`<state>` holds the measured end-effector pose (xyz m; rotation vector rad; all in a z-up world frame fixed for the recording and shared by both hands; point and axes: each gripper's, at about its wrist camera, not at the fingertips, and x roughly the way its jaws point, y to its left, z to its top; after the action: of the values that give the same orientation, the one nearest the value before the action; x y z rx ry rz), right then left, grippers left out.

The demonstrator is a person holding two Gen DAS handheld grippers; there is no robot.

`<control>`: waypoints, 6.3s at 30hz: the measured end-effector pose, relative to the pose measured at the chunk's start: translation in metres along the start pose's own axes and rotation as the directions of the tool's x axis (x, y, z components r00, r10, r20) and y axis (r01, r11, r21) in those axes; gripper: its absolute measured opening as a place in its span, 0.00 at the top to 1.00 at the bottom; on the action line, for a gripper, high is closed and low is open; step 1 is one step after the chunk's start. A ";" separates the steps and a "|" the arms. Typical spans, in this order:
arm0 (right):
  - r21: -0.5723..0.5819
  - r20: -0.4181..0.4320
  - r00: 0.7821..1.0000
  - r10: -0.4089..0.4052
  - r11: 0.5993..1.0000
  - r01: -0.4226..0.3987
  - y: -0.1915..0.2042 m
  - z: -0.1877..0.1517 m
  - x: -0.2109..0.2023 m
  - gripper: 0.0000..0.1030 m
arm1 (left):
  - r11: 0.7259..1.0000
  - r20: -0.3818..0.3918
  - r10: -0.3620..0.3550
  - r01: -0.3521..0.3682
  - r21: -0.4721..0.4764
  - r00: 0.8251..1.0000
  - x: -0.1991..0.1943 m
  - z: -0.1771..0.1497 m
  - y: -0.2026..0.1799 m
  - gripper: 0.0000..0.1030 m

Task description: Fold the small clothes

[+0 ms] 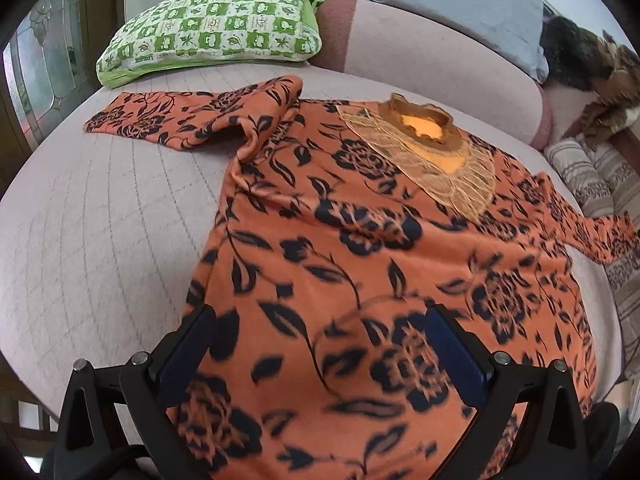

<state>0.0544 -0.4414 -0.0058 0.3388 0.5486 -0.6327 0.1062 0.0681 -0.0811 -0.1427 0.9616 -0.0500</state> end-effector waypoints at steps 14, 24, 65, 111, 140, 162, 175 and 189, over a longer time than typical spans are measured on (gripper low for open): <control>-0.151 -0.082 0.993 -0.088 0.986 0.075 0.045 0.054 0.062 0.92 | 0.993 0.040 -0.054 0.058 -0.101 0.998 0.015 0.021 0.030 0.00; -0.263 -0.085 0.816 0.571 0.778 -0.571 0.285 0.016 -0.133 0.92 | 0.981 0.131 -0.093 0.114 -0.158 0.987 -0.015 0.024 0.048 0.00; -0.109 -0.334 0.615 0.715 0.618 -0.778 0.194 -0.168 -0.073 0.21 | 0.999 -0.013 -0.037 0.037 0.001 0.999 0.100 0.160 -0.055 0.96; 0.259 -0.378 0.581 0.720 0.685 -0.681 0.187 -0.101 0.026 0.19 | 0.999 0.181 -0.017 0.023 -0.030 0.983 0.022 0.132 0.035 0.27; -0.013 -0.355 0.634 0.687 0.674 -0.738 0.194 -0.167 -0.052 0.18 | 0.765 -0.045 0.179 -0.168 -0.622 0.983 0.109 0.207 0.326 0.95; 0.045 -0.255 0.620 0.742 0.650 -0.759 0.162 -0.154 -0.070 0.18 | 0.956 0.453 -0.244 0.134 0.261 0.858 -0.095 0.207 -0.119 0.93; 0.079 -0.284 0.590 0.756 0.631 -0.771 0.167 -0.151 -0.072 0.16 | 0.985 0.098 -0.070 0.053 0.164 0.993 0.022 0.131 -0.033 0.36; -0.029 -0.615 0.625 0.481 0.778 -0.627 0.294 -0.109 0.043 0.32 | 0.988 -0.021 0.013 -0.016 -0.155 1.000 0.085 0.111 0.073 0.59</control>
<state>0.2295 -0.1884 -0.0800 0.4480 1.0474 0.1856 0.2445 0.1419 -0.0983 -0.2788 0.9862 0.0373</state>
